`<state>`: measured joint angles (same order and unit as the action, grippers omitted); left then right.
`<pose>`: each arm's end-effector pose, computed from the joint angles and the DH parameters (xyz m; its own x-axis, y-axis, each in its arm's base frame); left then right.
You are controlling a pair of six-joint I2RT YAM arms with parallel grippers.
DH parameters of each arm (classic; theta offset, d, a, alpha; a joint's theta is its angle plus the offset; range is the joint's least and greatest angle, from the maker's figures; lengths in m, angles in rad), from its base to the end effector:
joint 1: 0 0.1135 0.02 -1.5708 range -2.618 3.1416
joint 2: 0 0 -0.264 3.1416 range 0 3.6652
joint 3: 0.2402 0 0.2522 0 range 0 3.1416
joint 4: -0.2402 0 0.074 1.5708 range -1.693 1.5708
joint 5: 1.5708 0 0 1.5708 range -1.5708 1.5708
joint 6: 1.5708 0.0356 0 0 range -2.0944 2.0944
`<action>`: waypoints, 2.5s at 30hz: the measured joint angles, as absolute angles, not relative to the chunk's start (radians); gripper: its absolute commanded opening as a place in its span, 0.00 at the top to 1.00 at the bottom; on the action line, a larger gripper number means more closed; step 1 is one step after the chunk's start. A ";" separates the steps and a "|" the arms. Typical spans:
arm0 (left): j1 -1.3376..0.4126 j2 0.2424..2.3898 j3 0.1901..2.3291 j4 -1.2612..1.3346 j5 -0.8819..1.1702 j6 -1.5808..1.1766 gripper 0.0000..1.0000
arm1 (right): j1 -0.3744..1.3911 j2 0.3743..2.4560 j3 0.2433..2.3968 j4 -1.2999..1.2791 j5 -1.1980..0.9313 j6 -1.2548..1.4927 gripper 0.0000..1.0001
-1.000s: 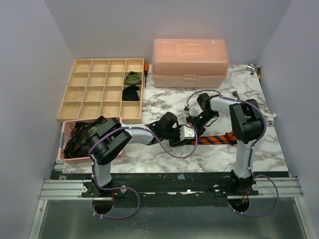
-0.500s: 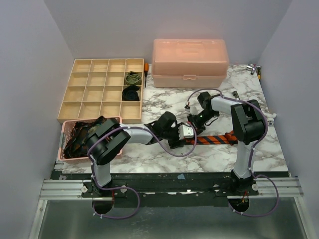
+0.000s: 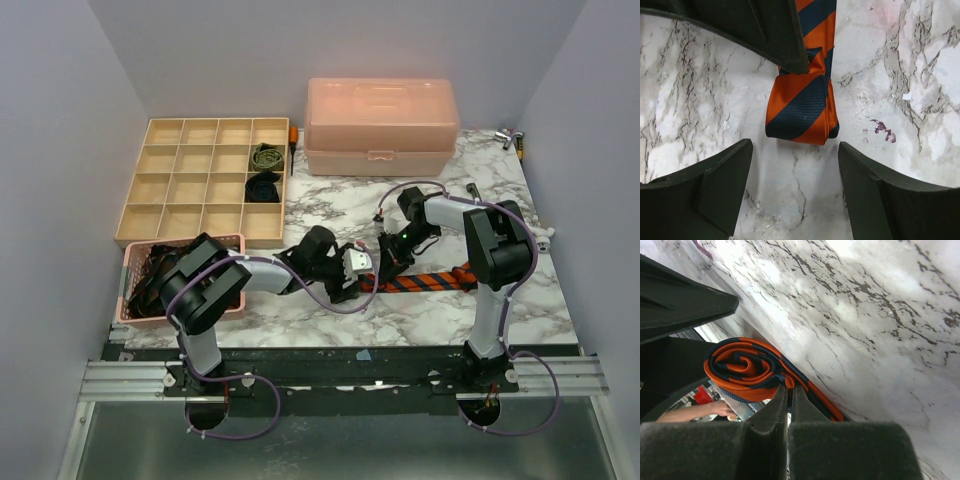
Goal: Roll the ties
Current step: Roll the tie at the center of the board.
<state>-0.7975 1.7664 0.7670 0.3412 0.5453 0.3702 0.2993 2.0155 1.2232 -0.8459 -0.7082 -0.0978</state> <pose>0.2221 -0.2540 0.1350 -0.0733 0.5179 -0.8523 0.9922 0.1246 -0.0096 0.3195 0.1228 0.1187 -0.9310 -0.3649 0.0037 -0.2743 0.7064 0.6525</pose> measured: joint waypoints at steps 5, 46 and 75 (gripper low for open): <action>-0.810 1.794 0.785 0.363 0.566 0.339 0.44 | 0.299 2.014 1.215 -0.837 -0.709 -0.085 1.00; -0.897 1.910 0.973 0.268 0.472 0.360 0.75 | 0.239 1.948 1.234 -0.906 -0.772 -0.152 0.56; -0.881 1.909 1.010 0.192 0.448 0.372 0.75 | 0.287 1.885 1.093 -0.653 -0.906 0.109 1.00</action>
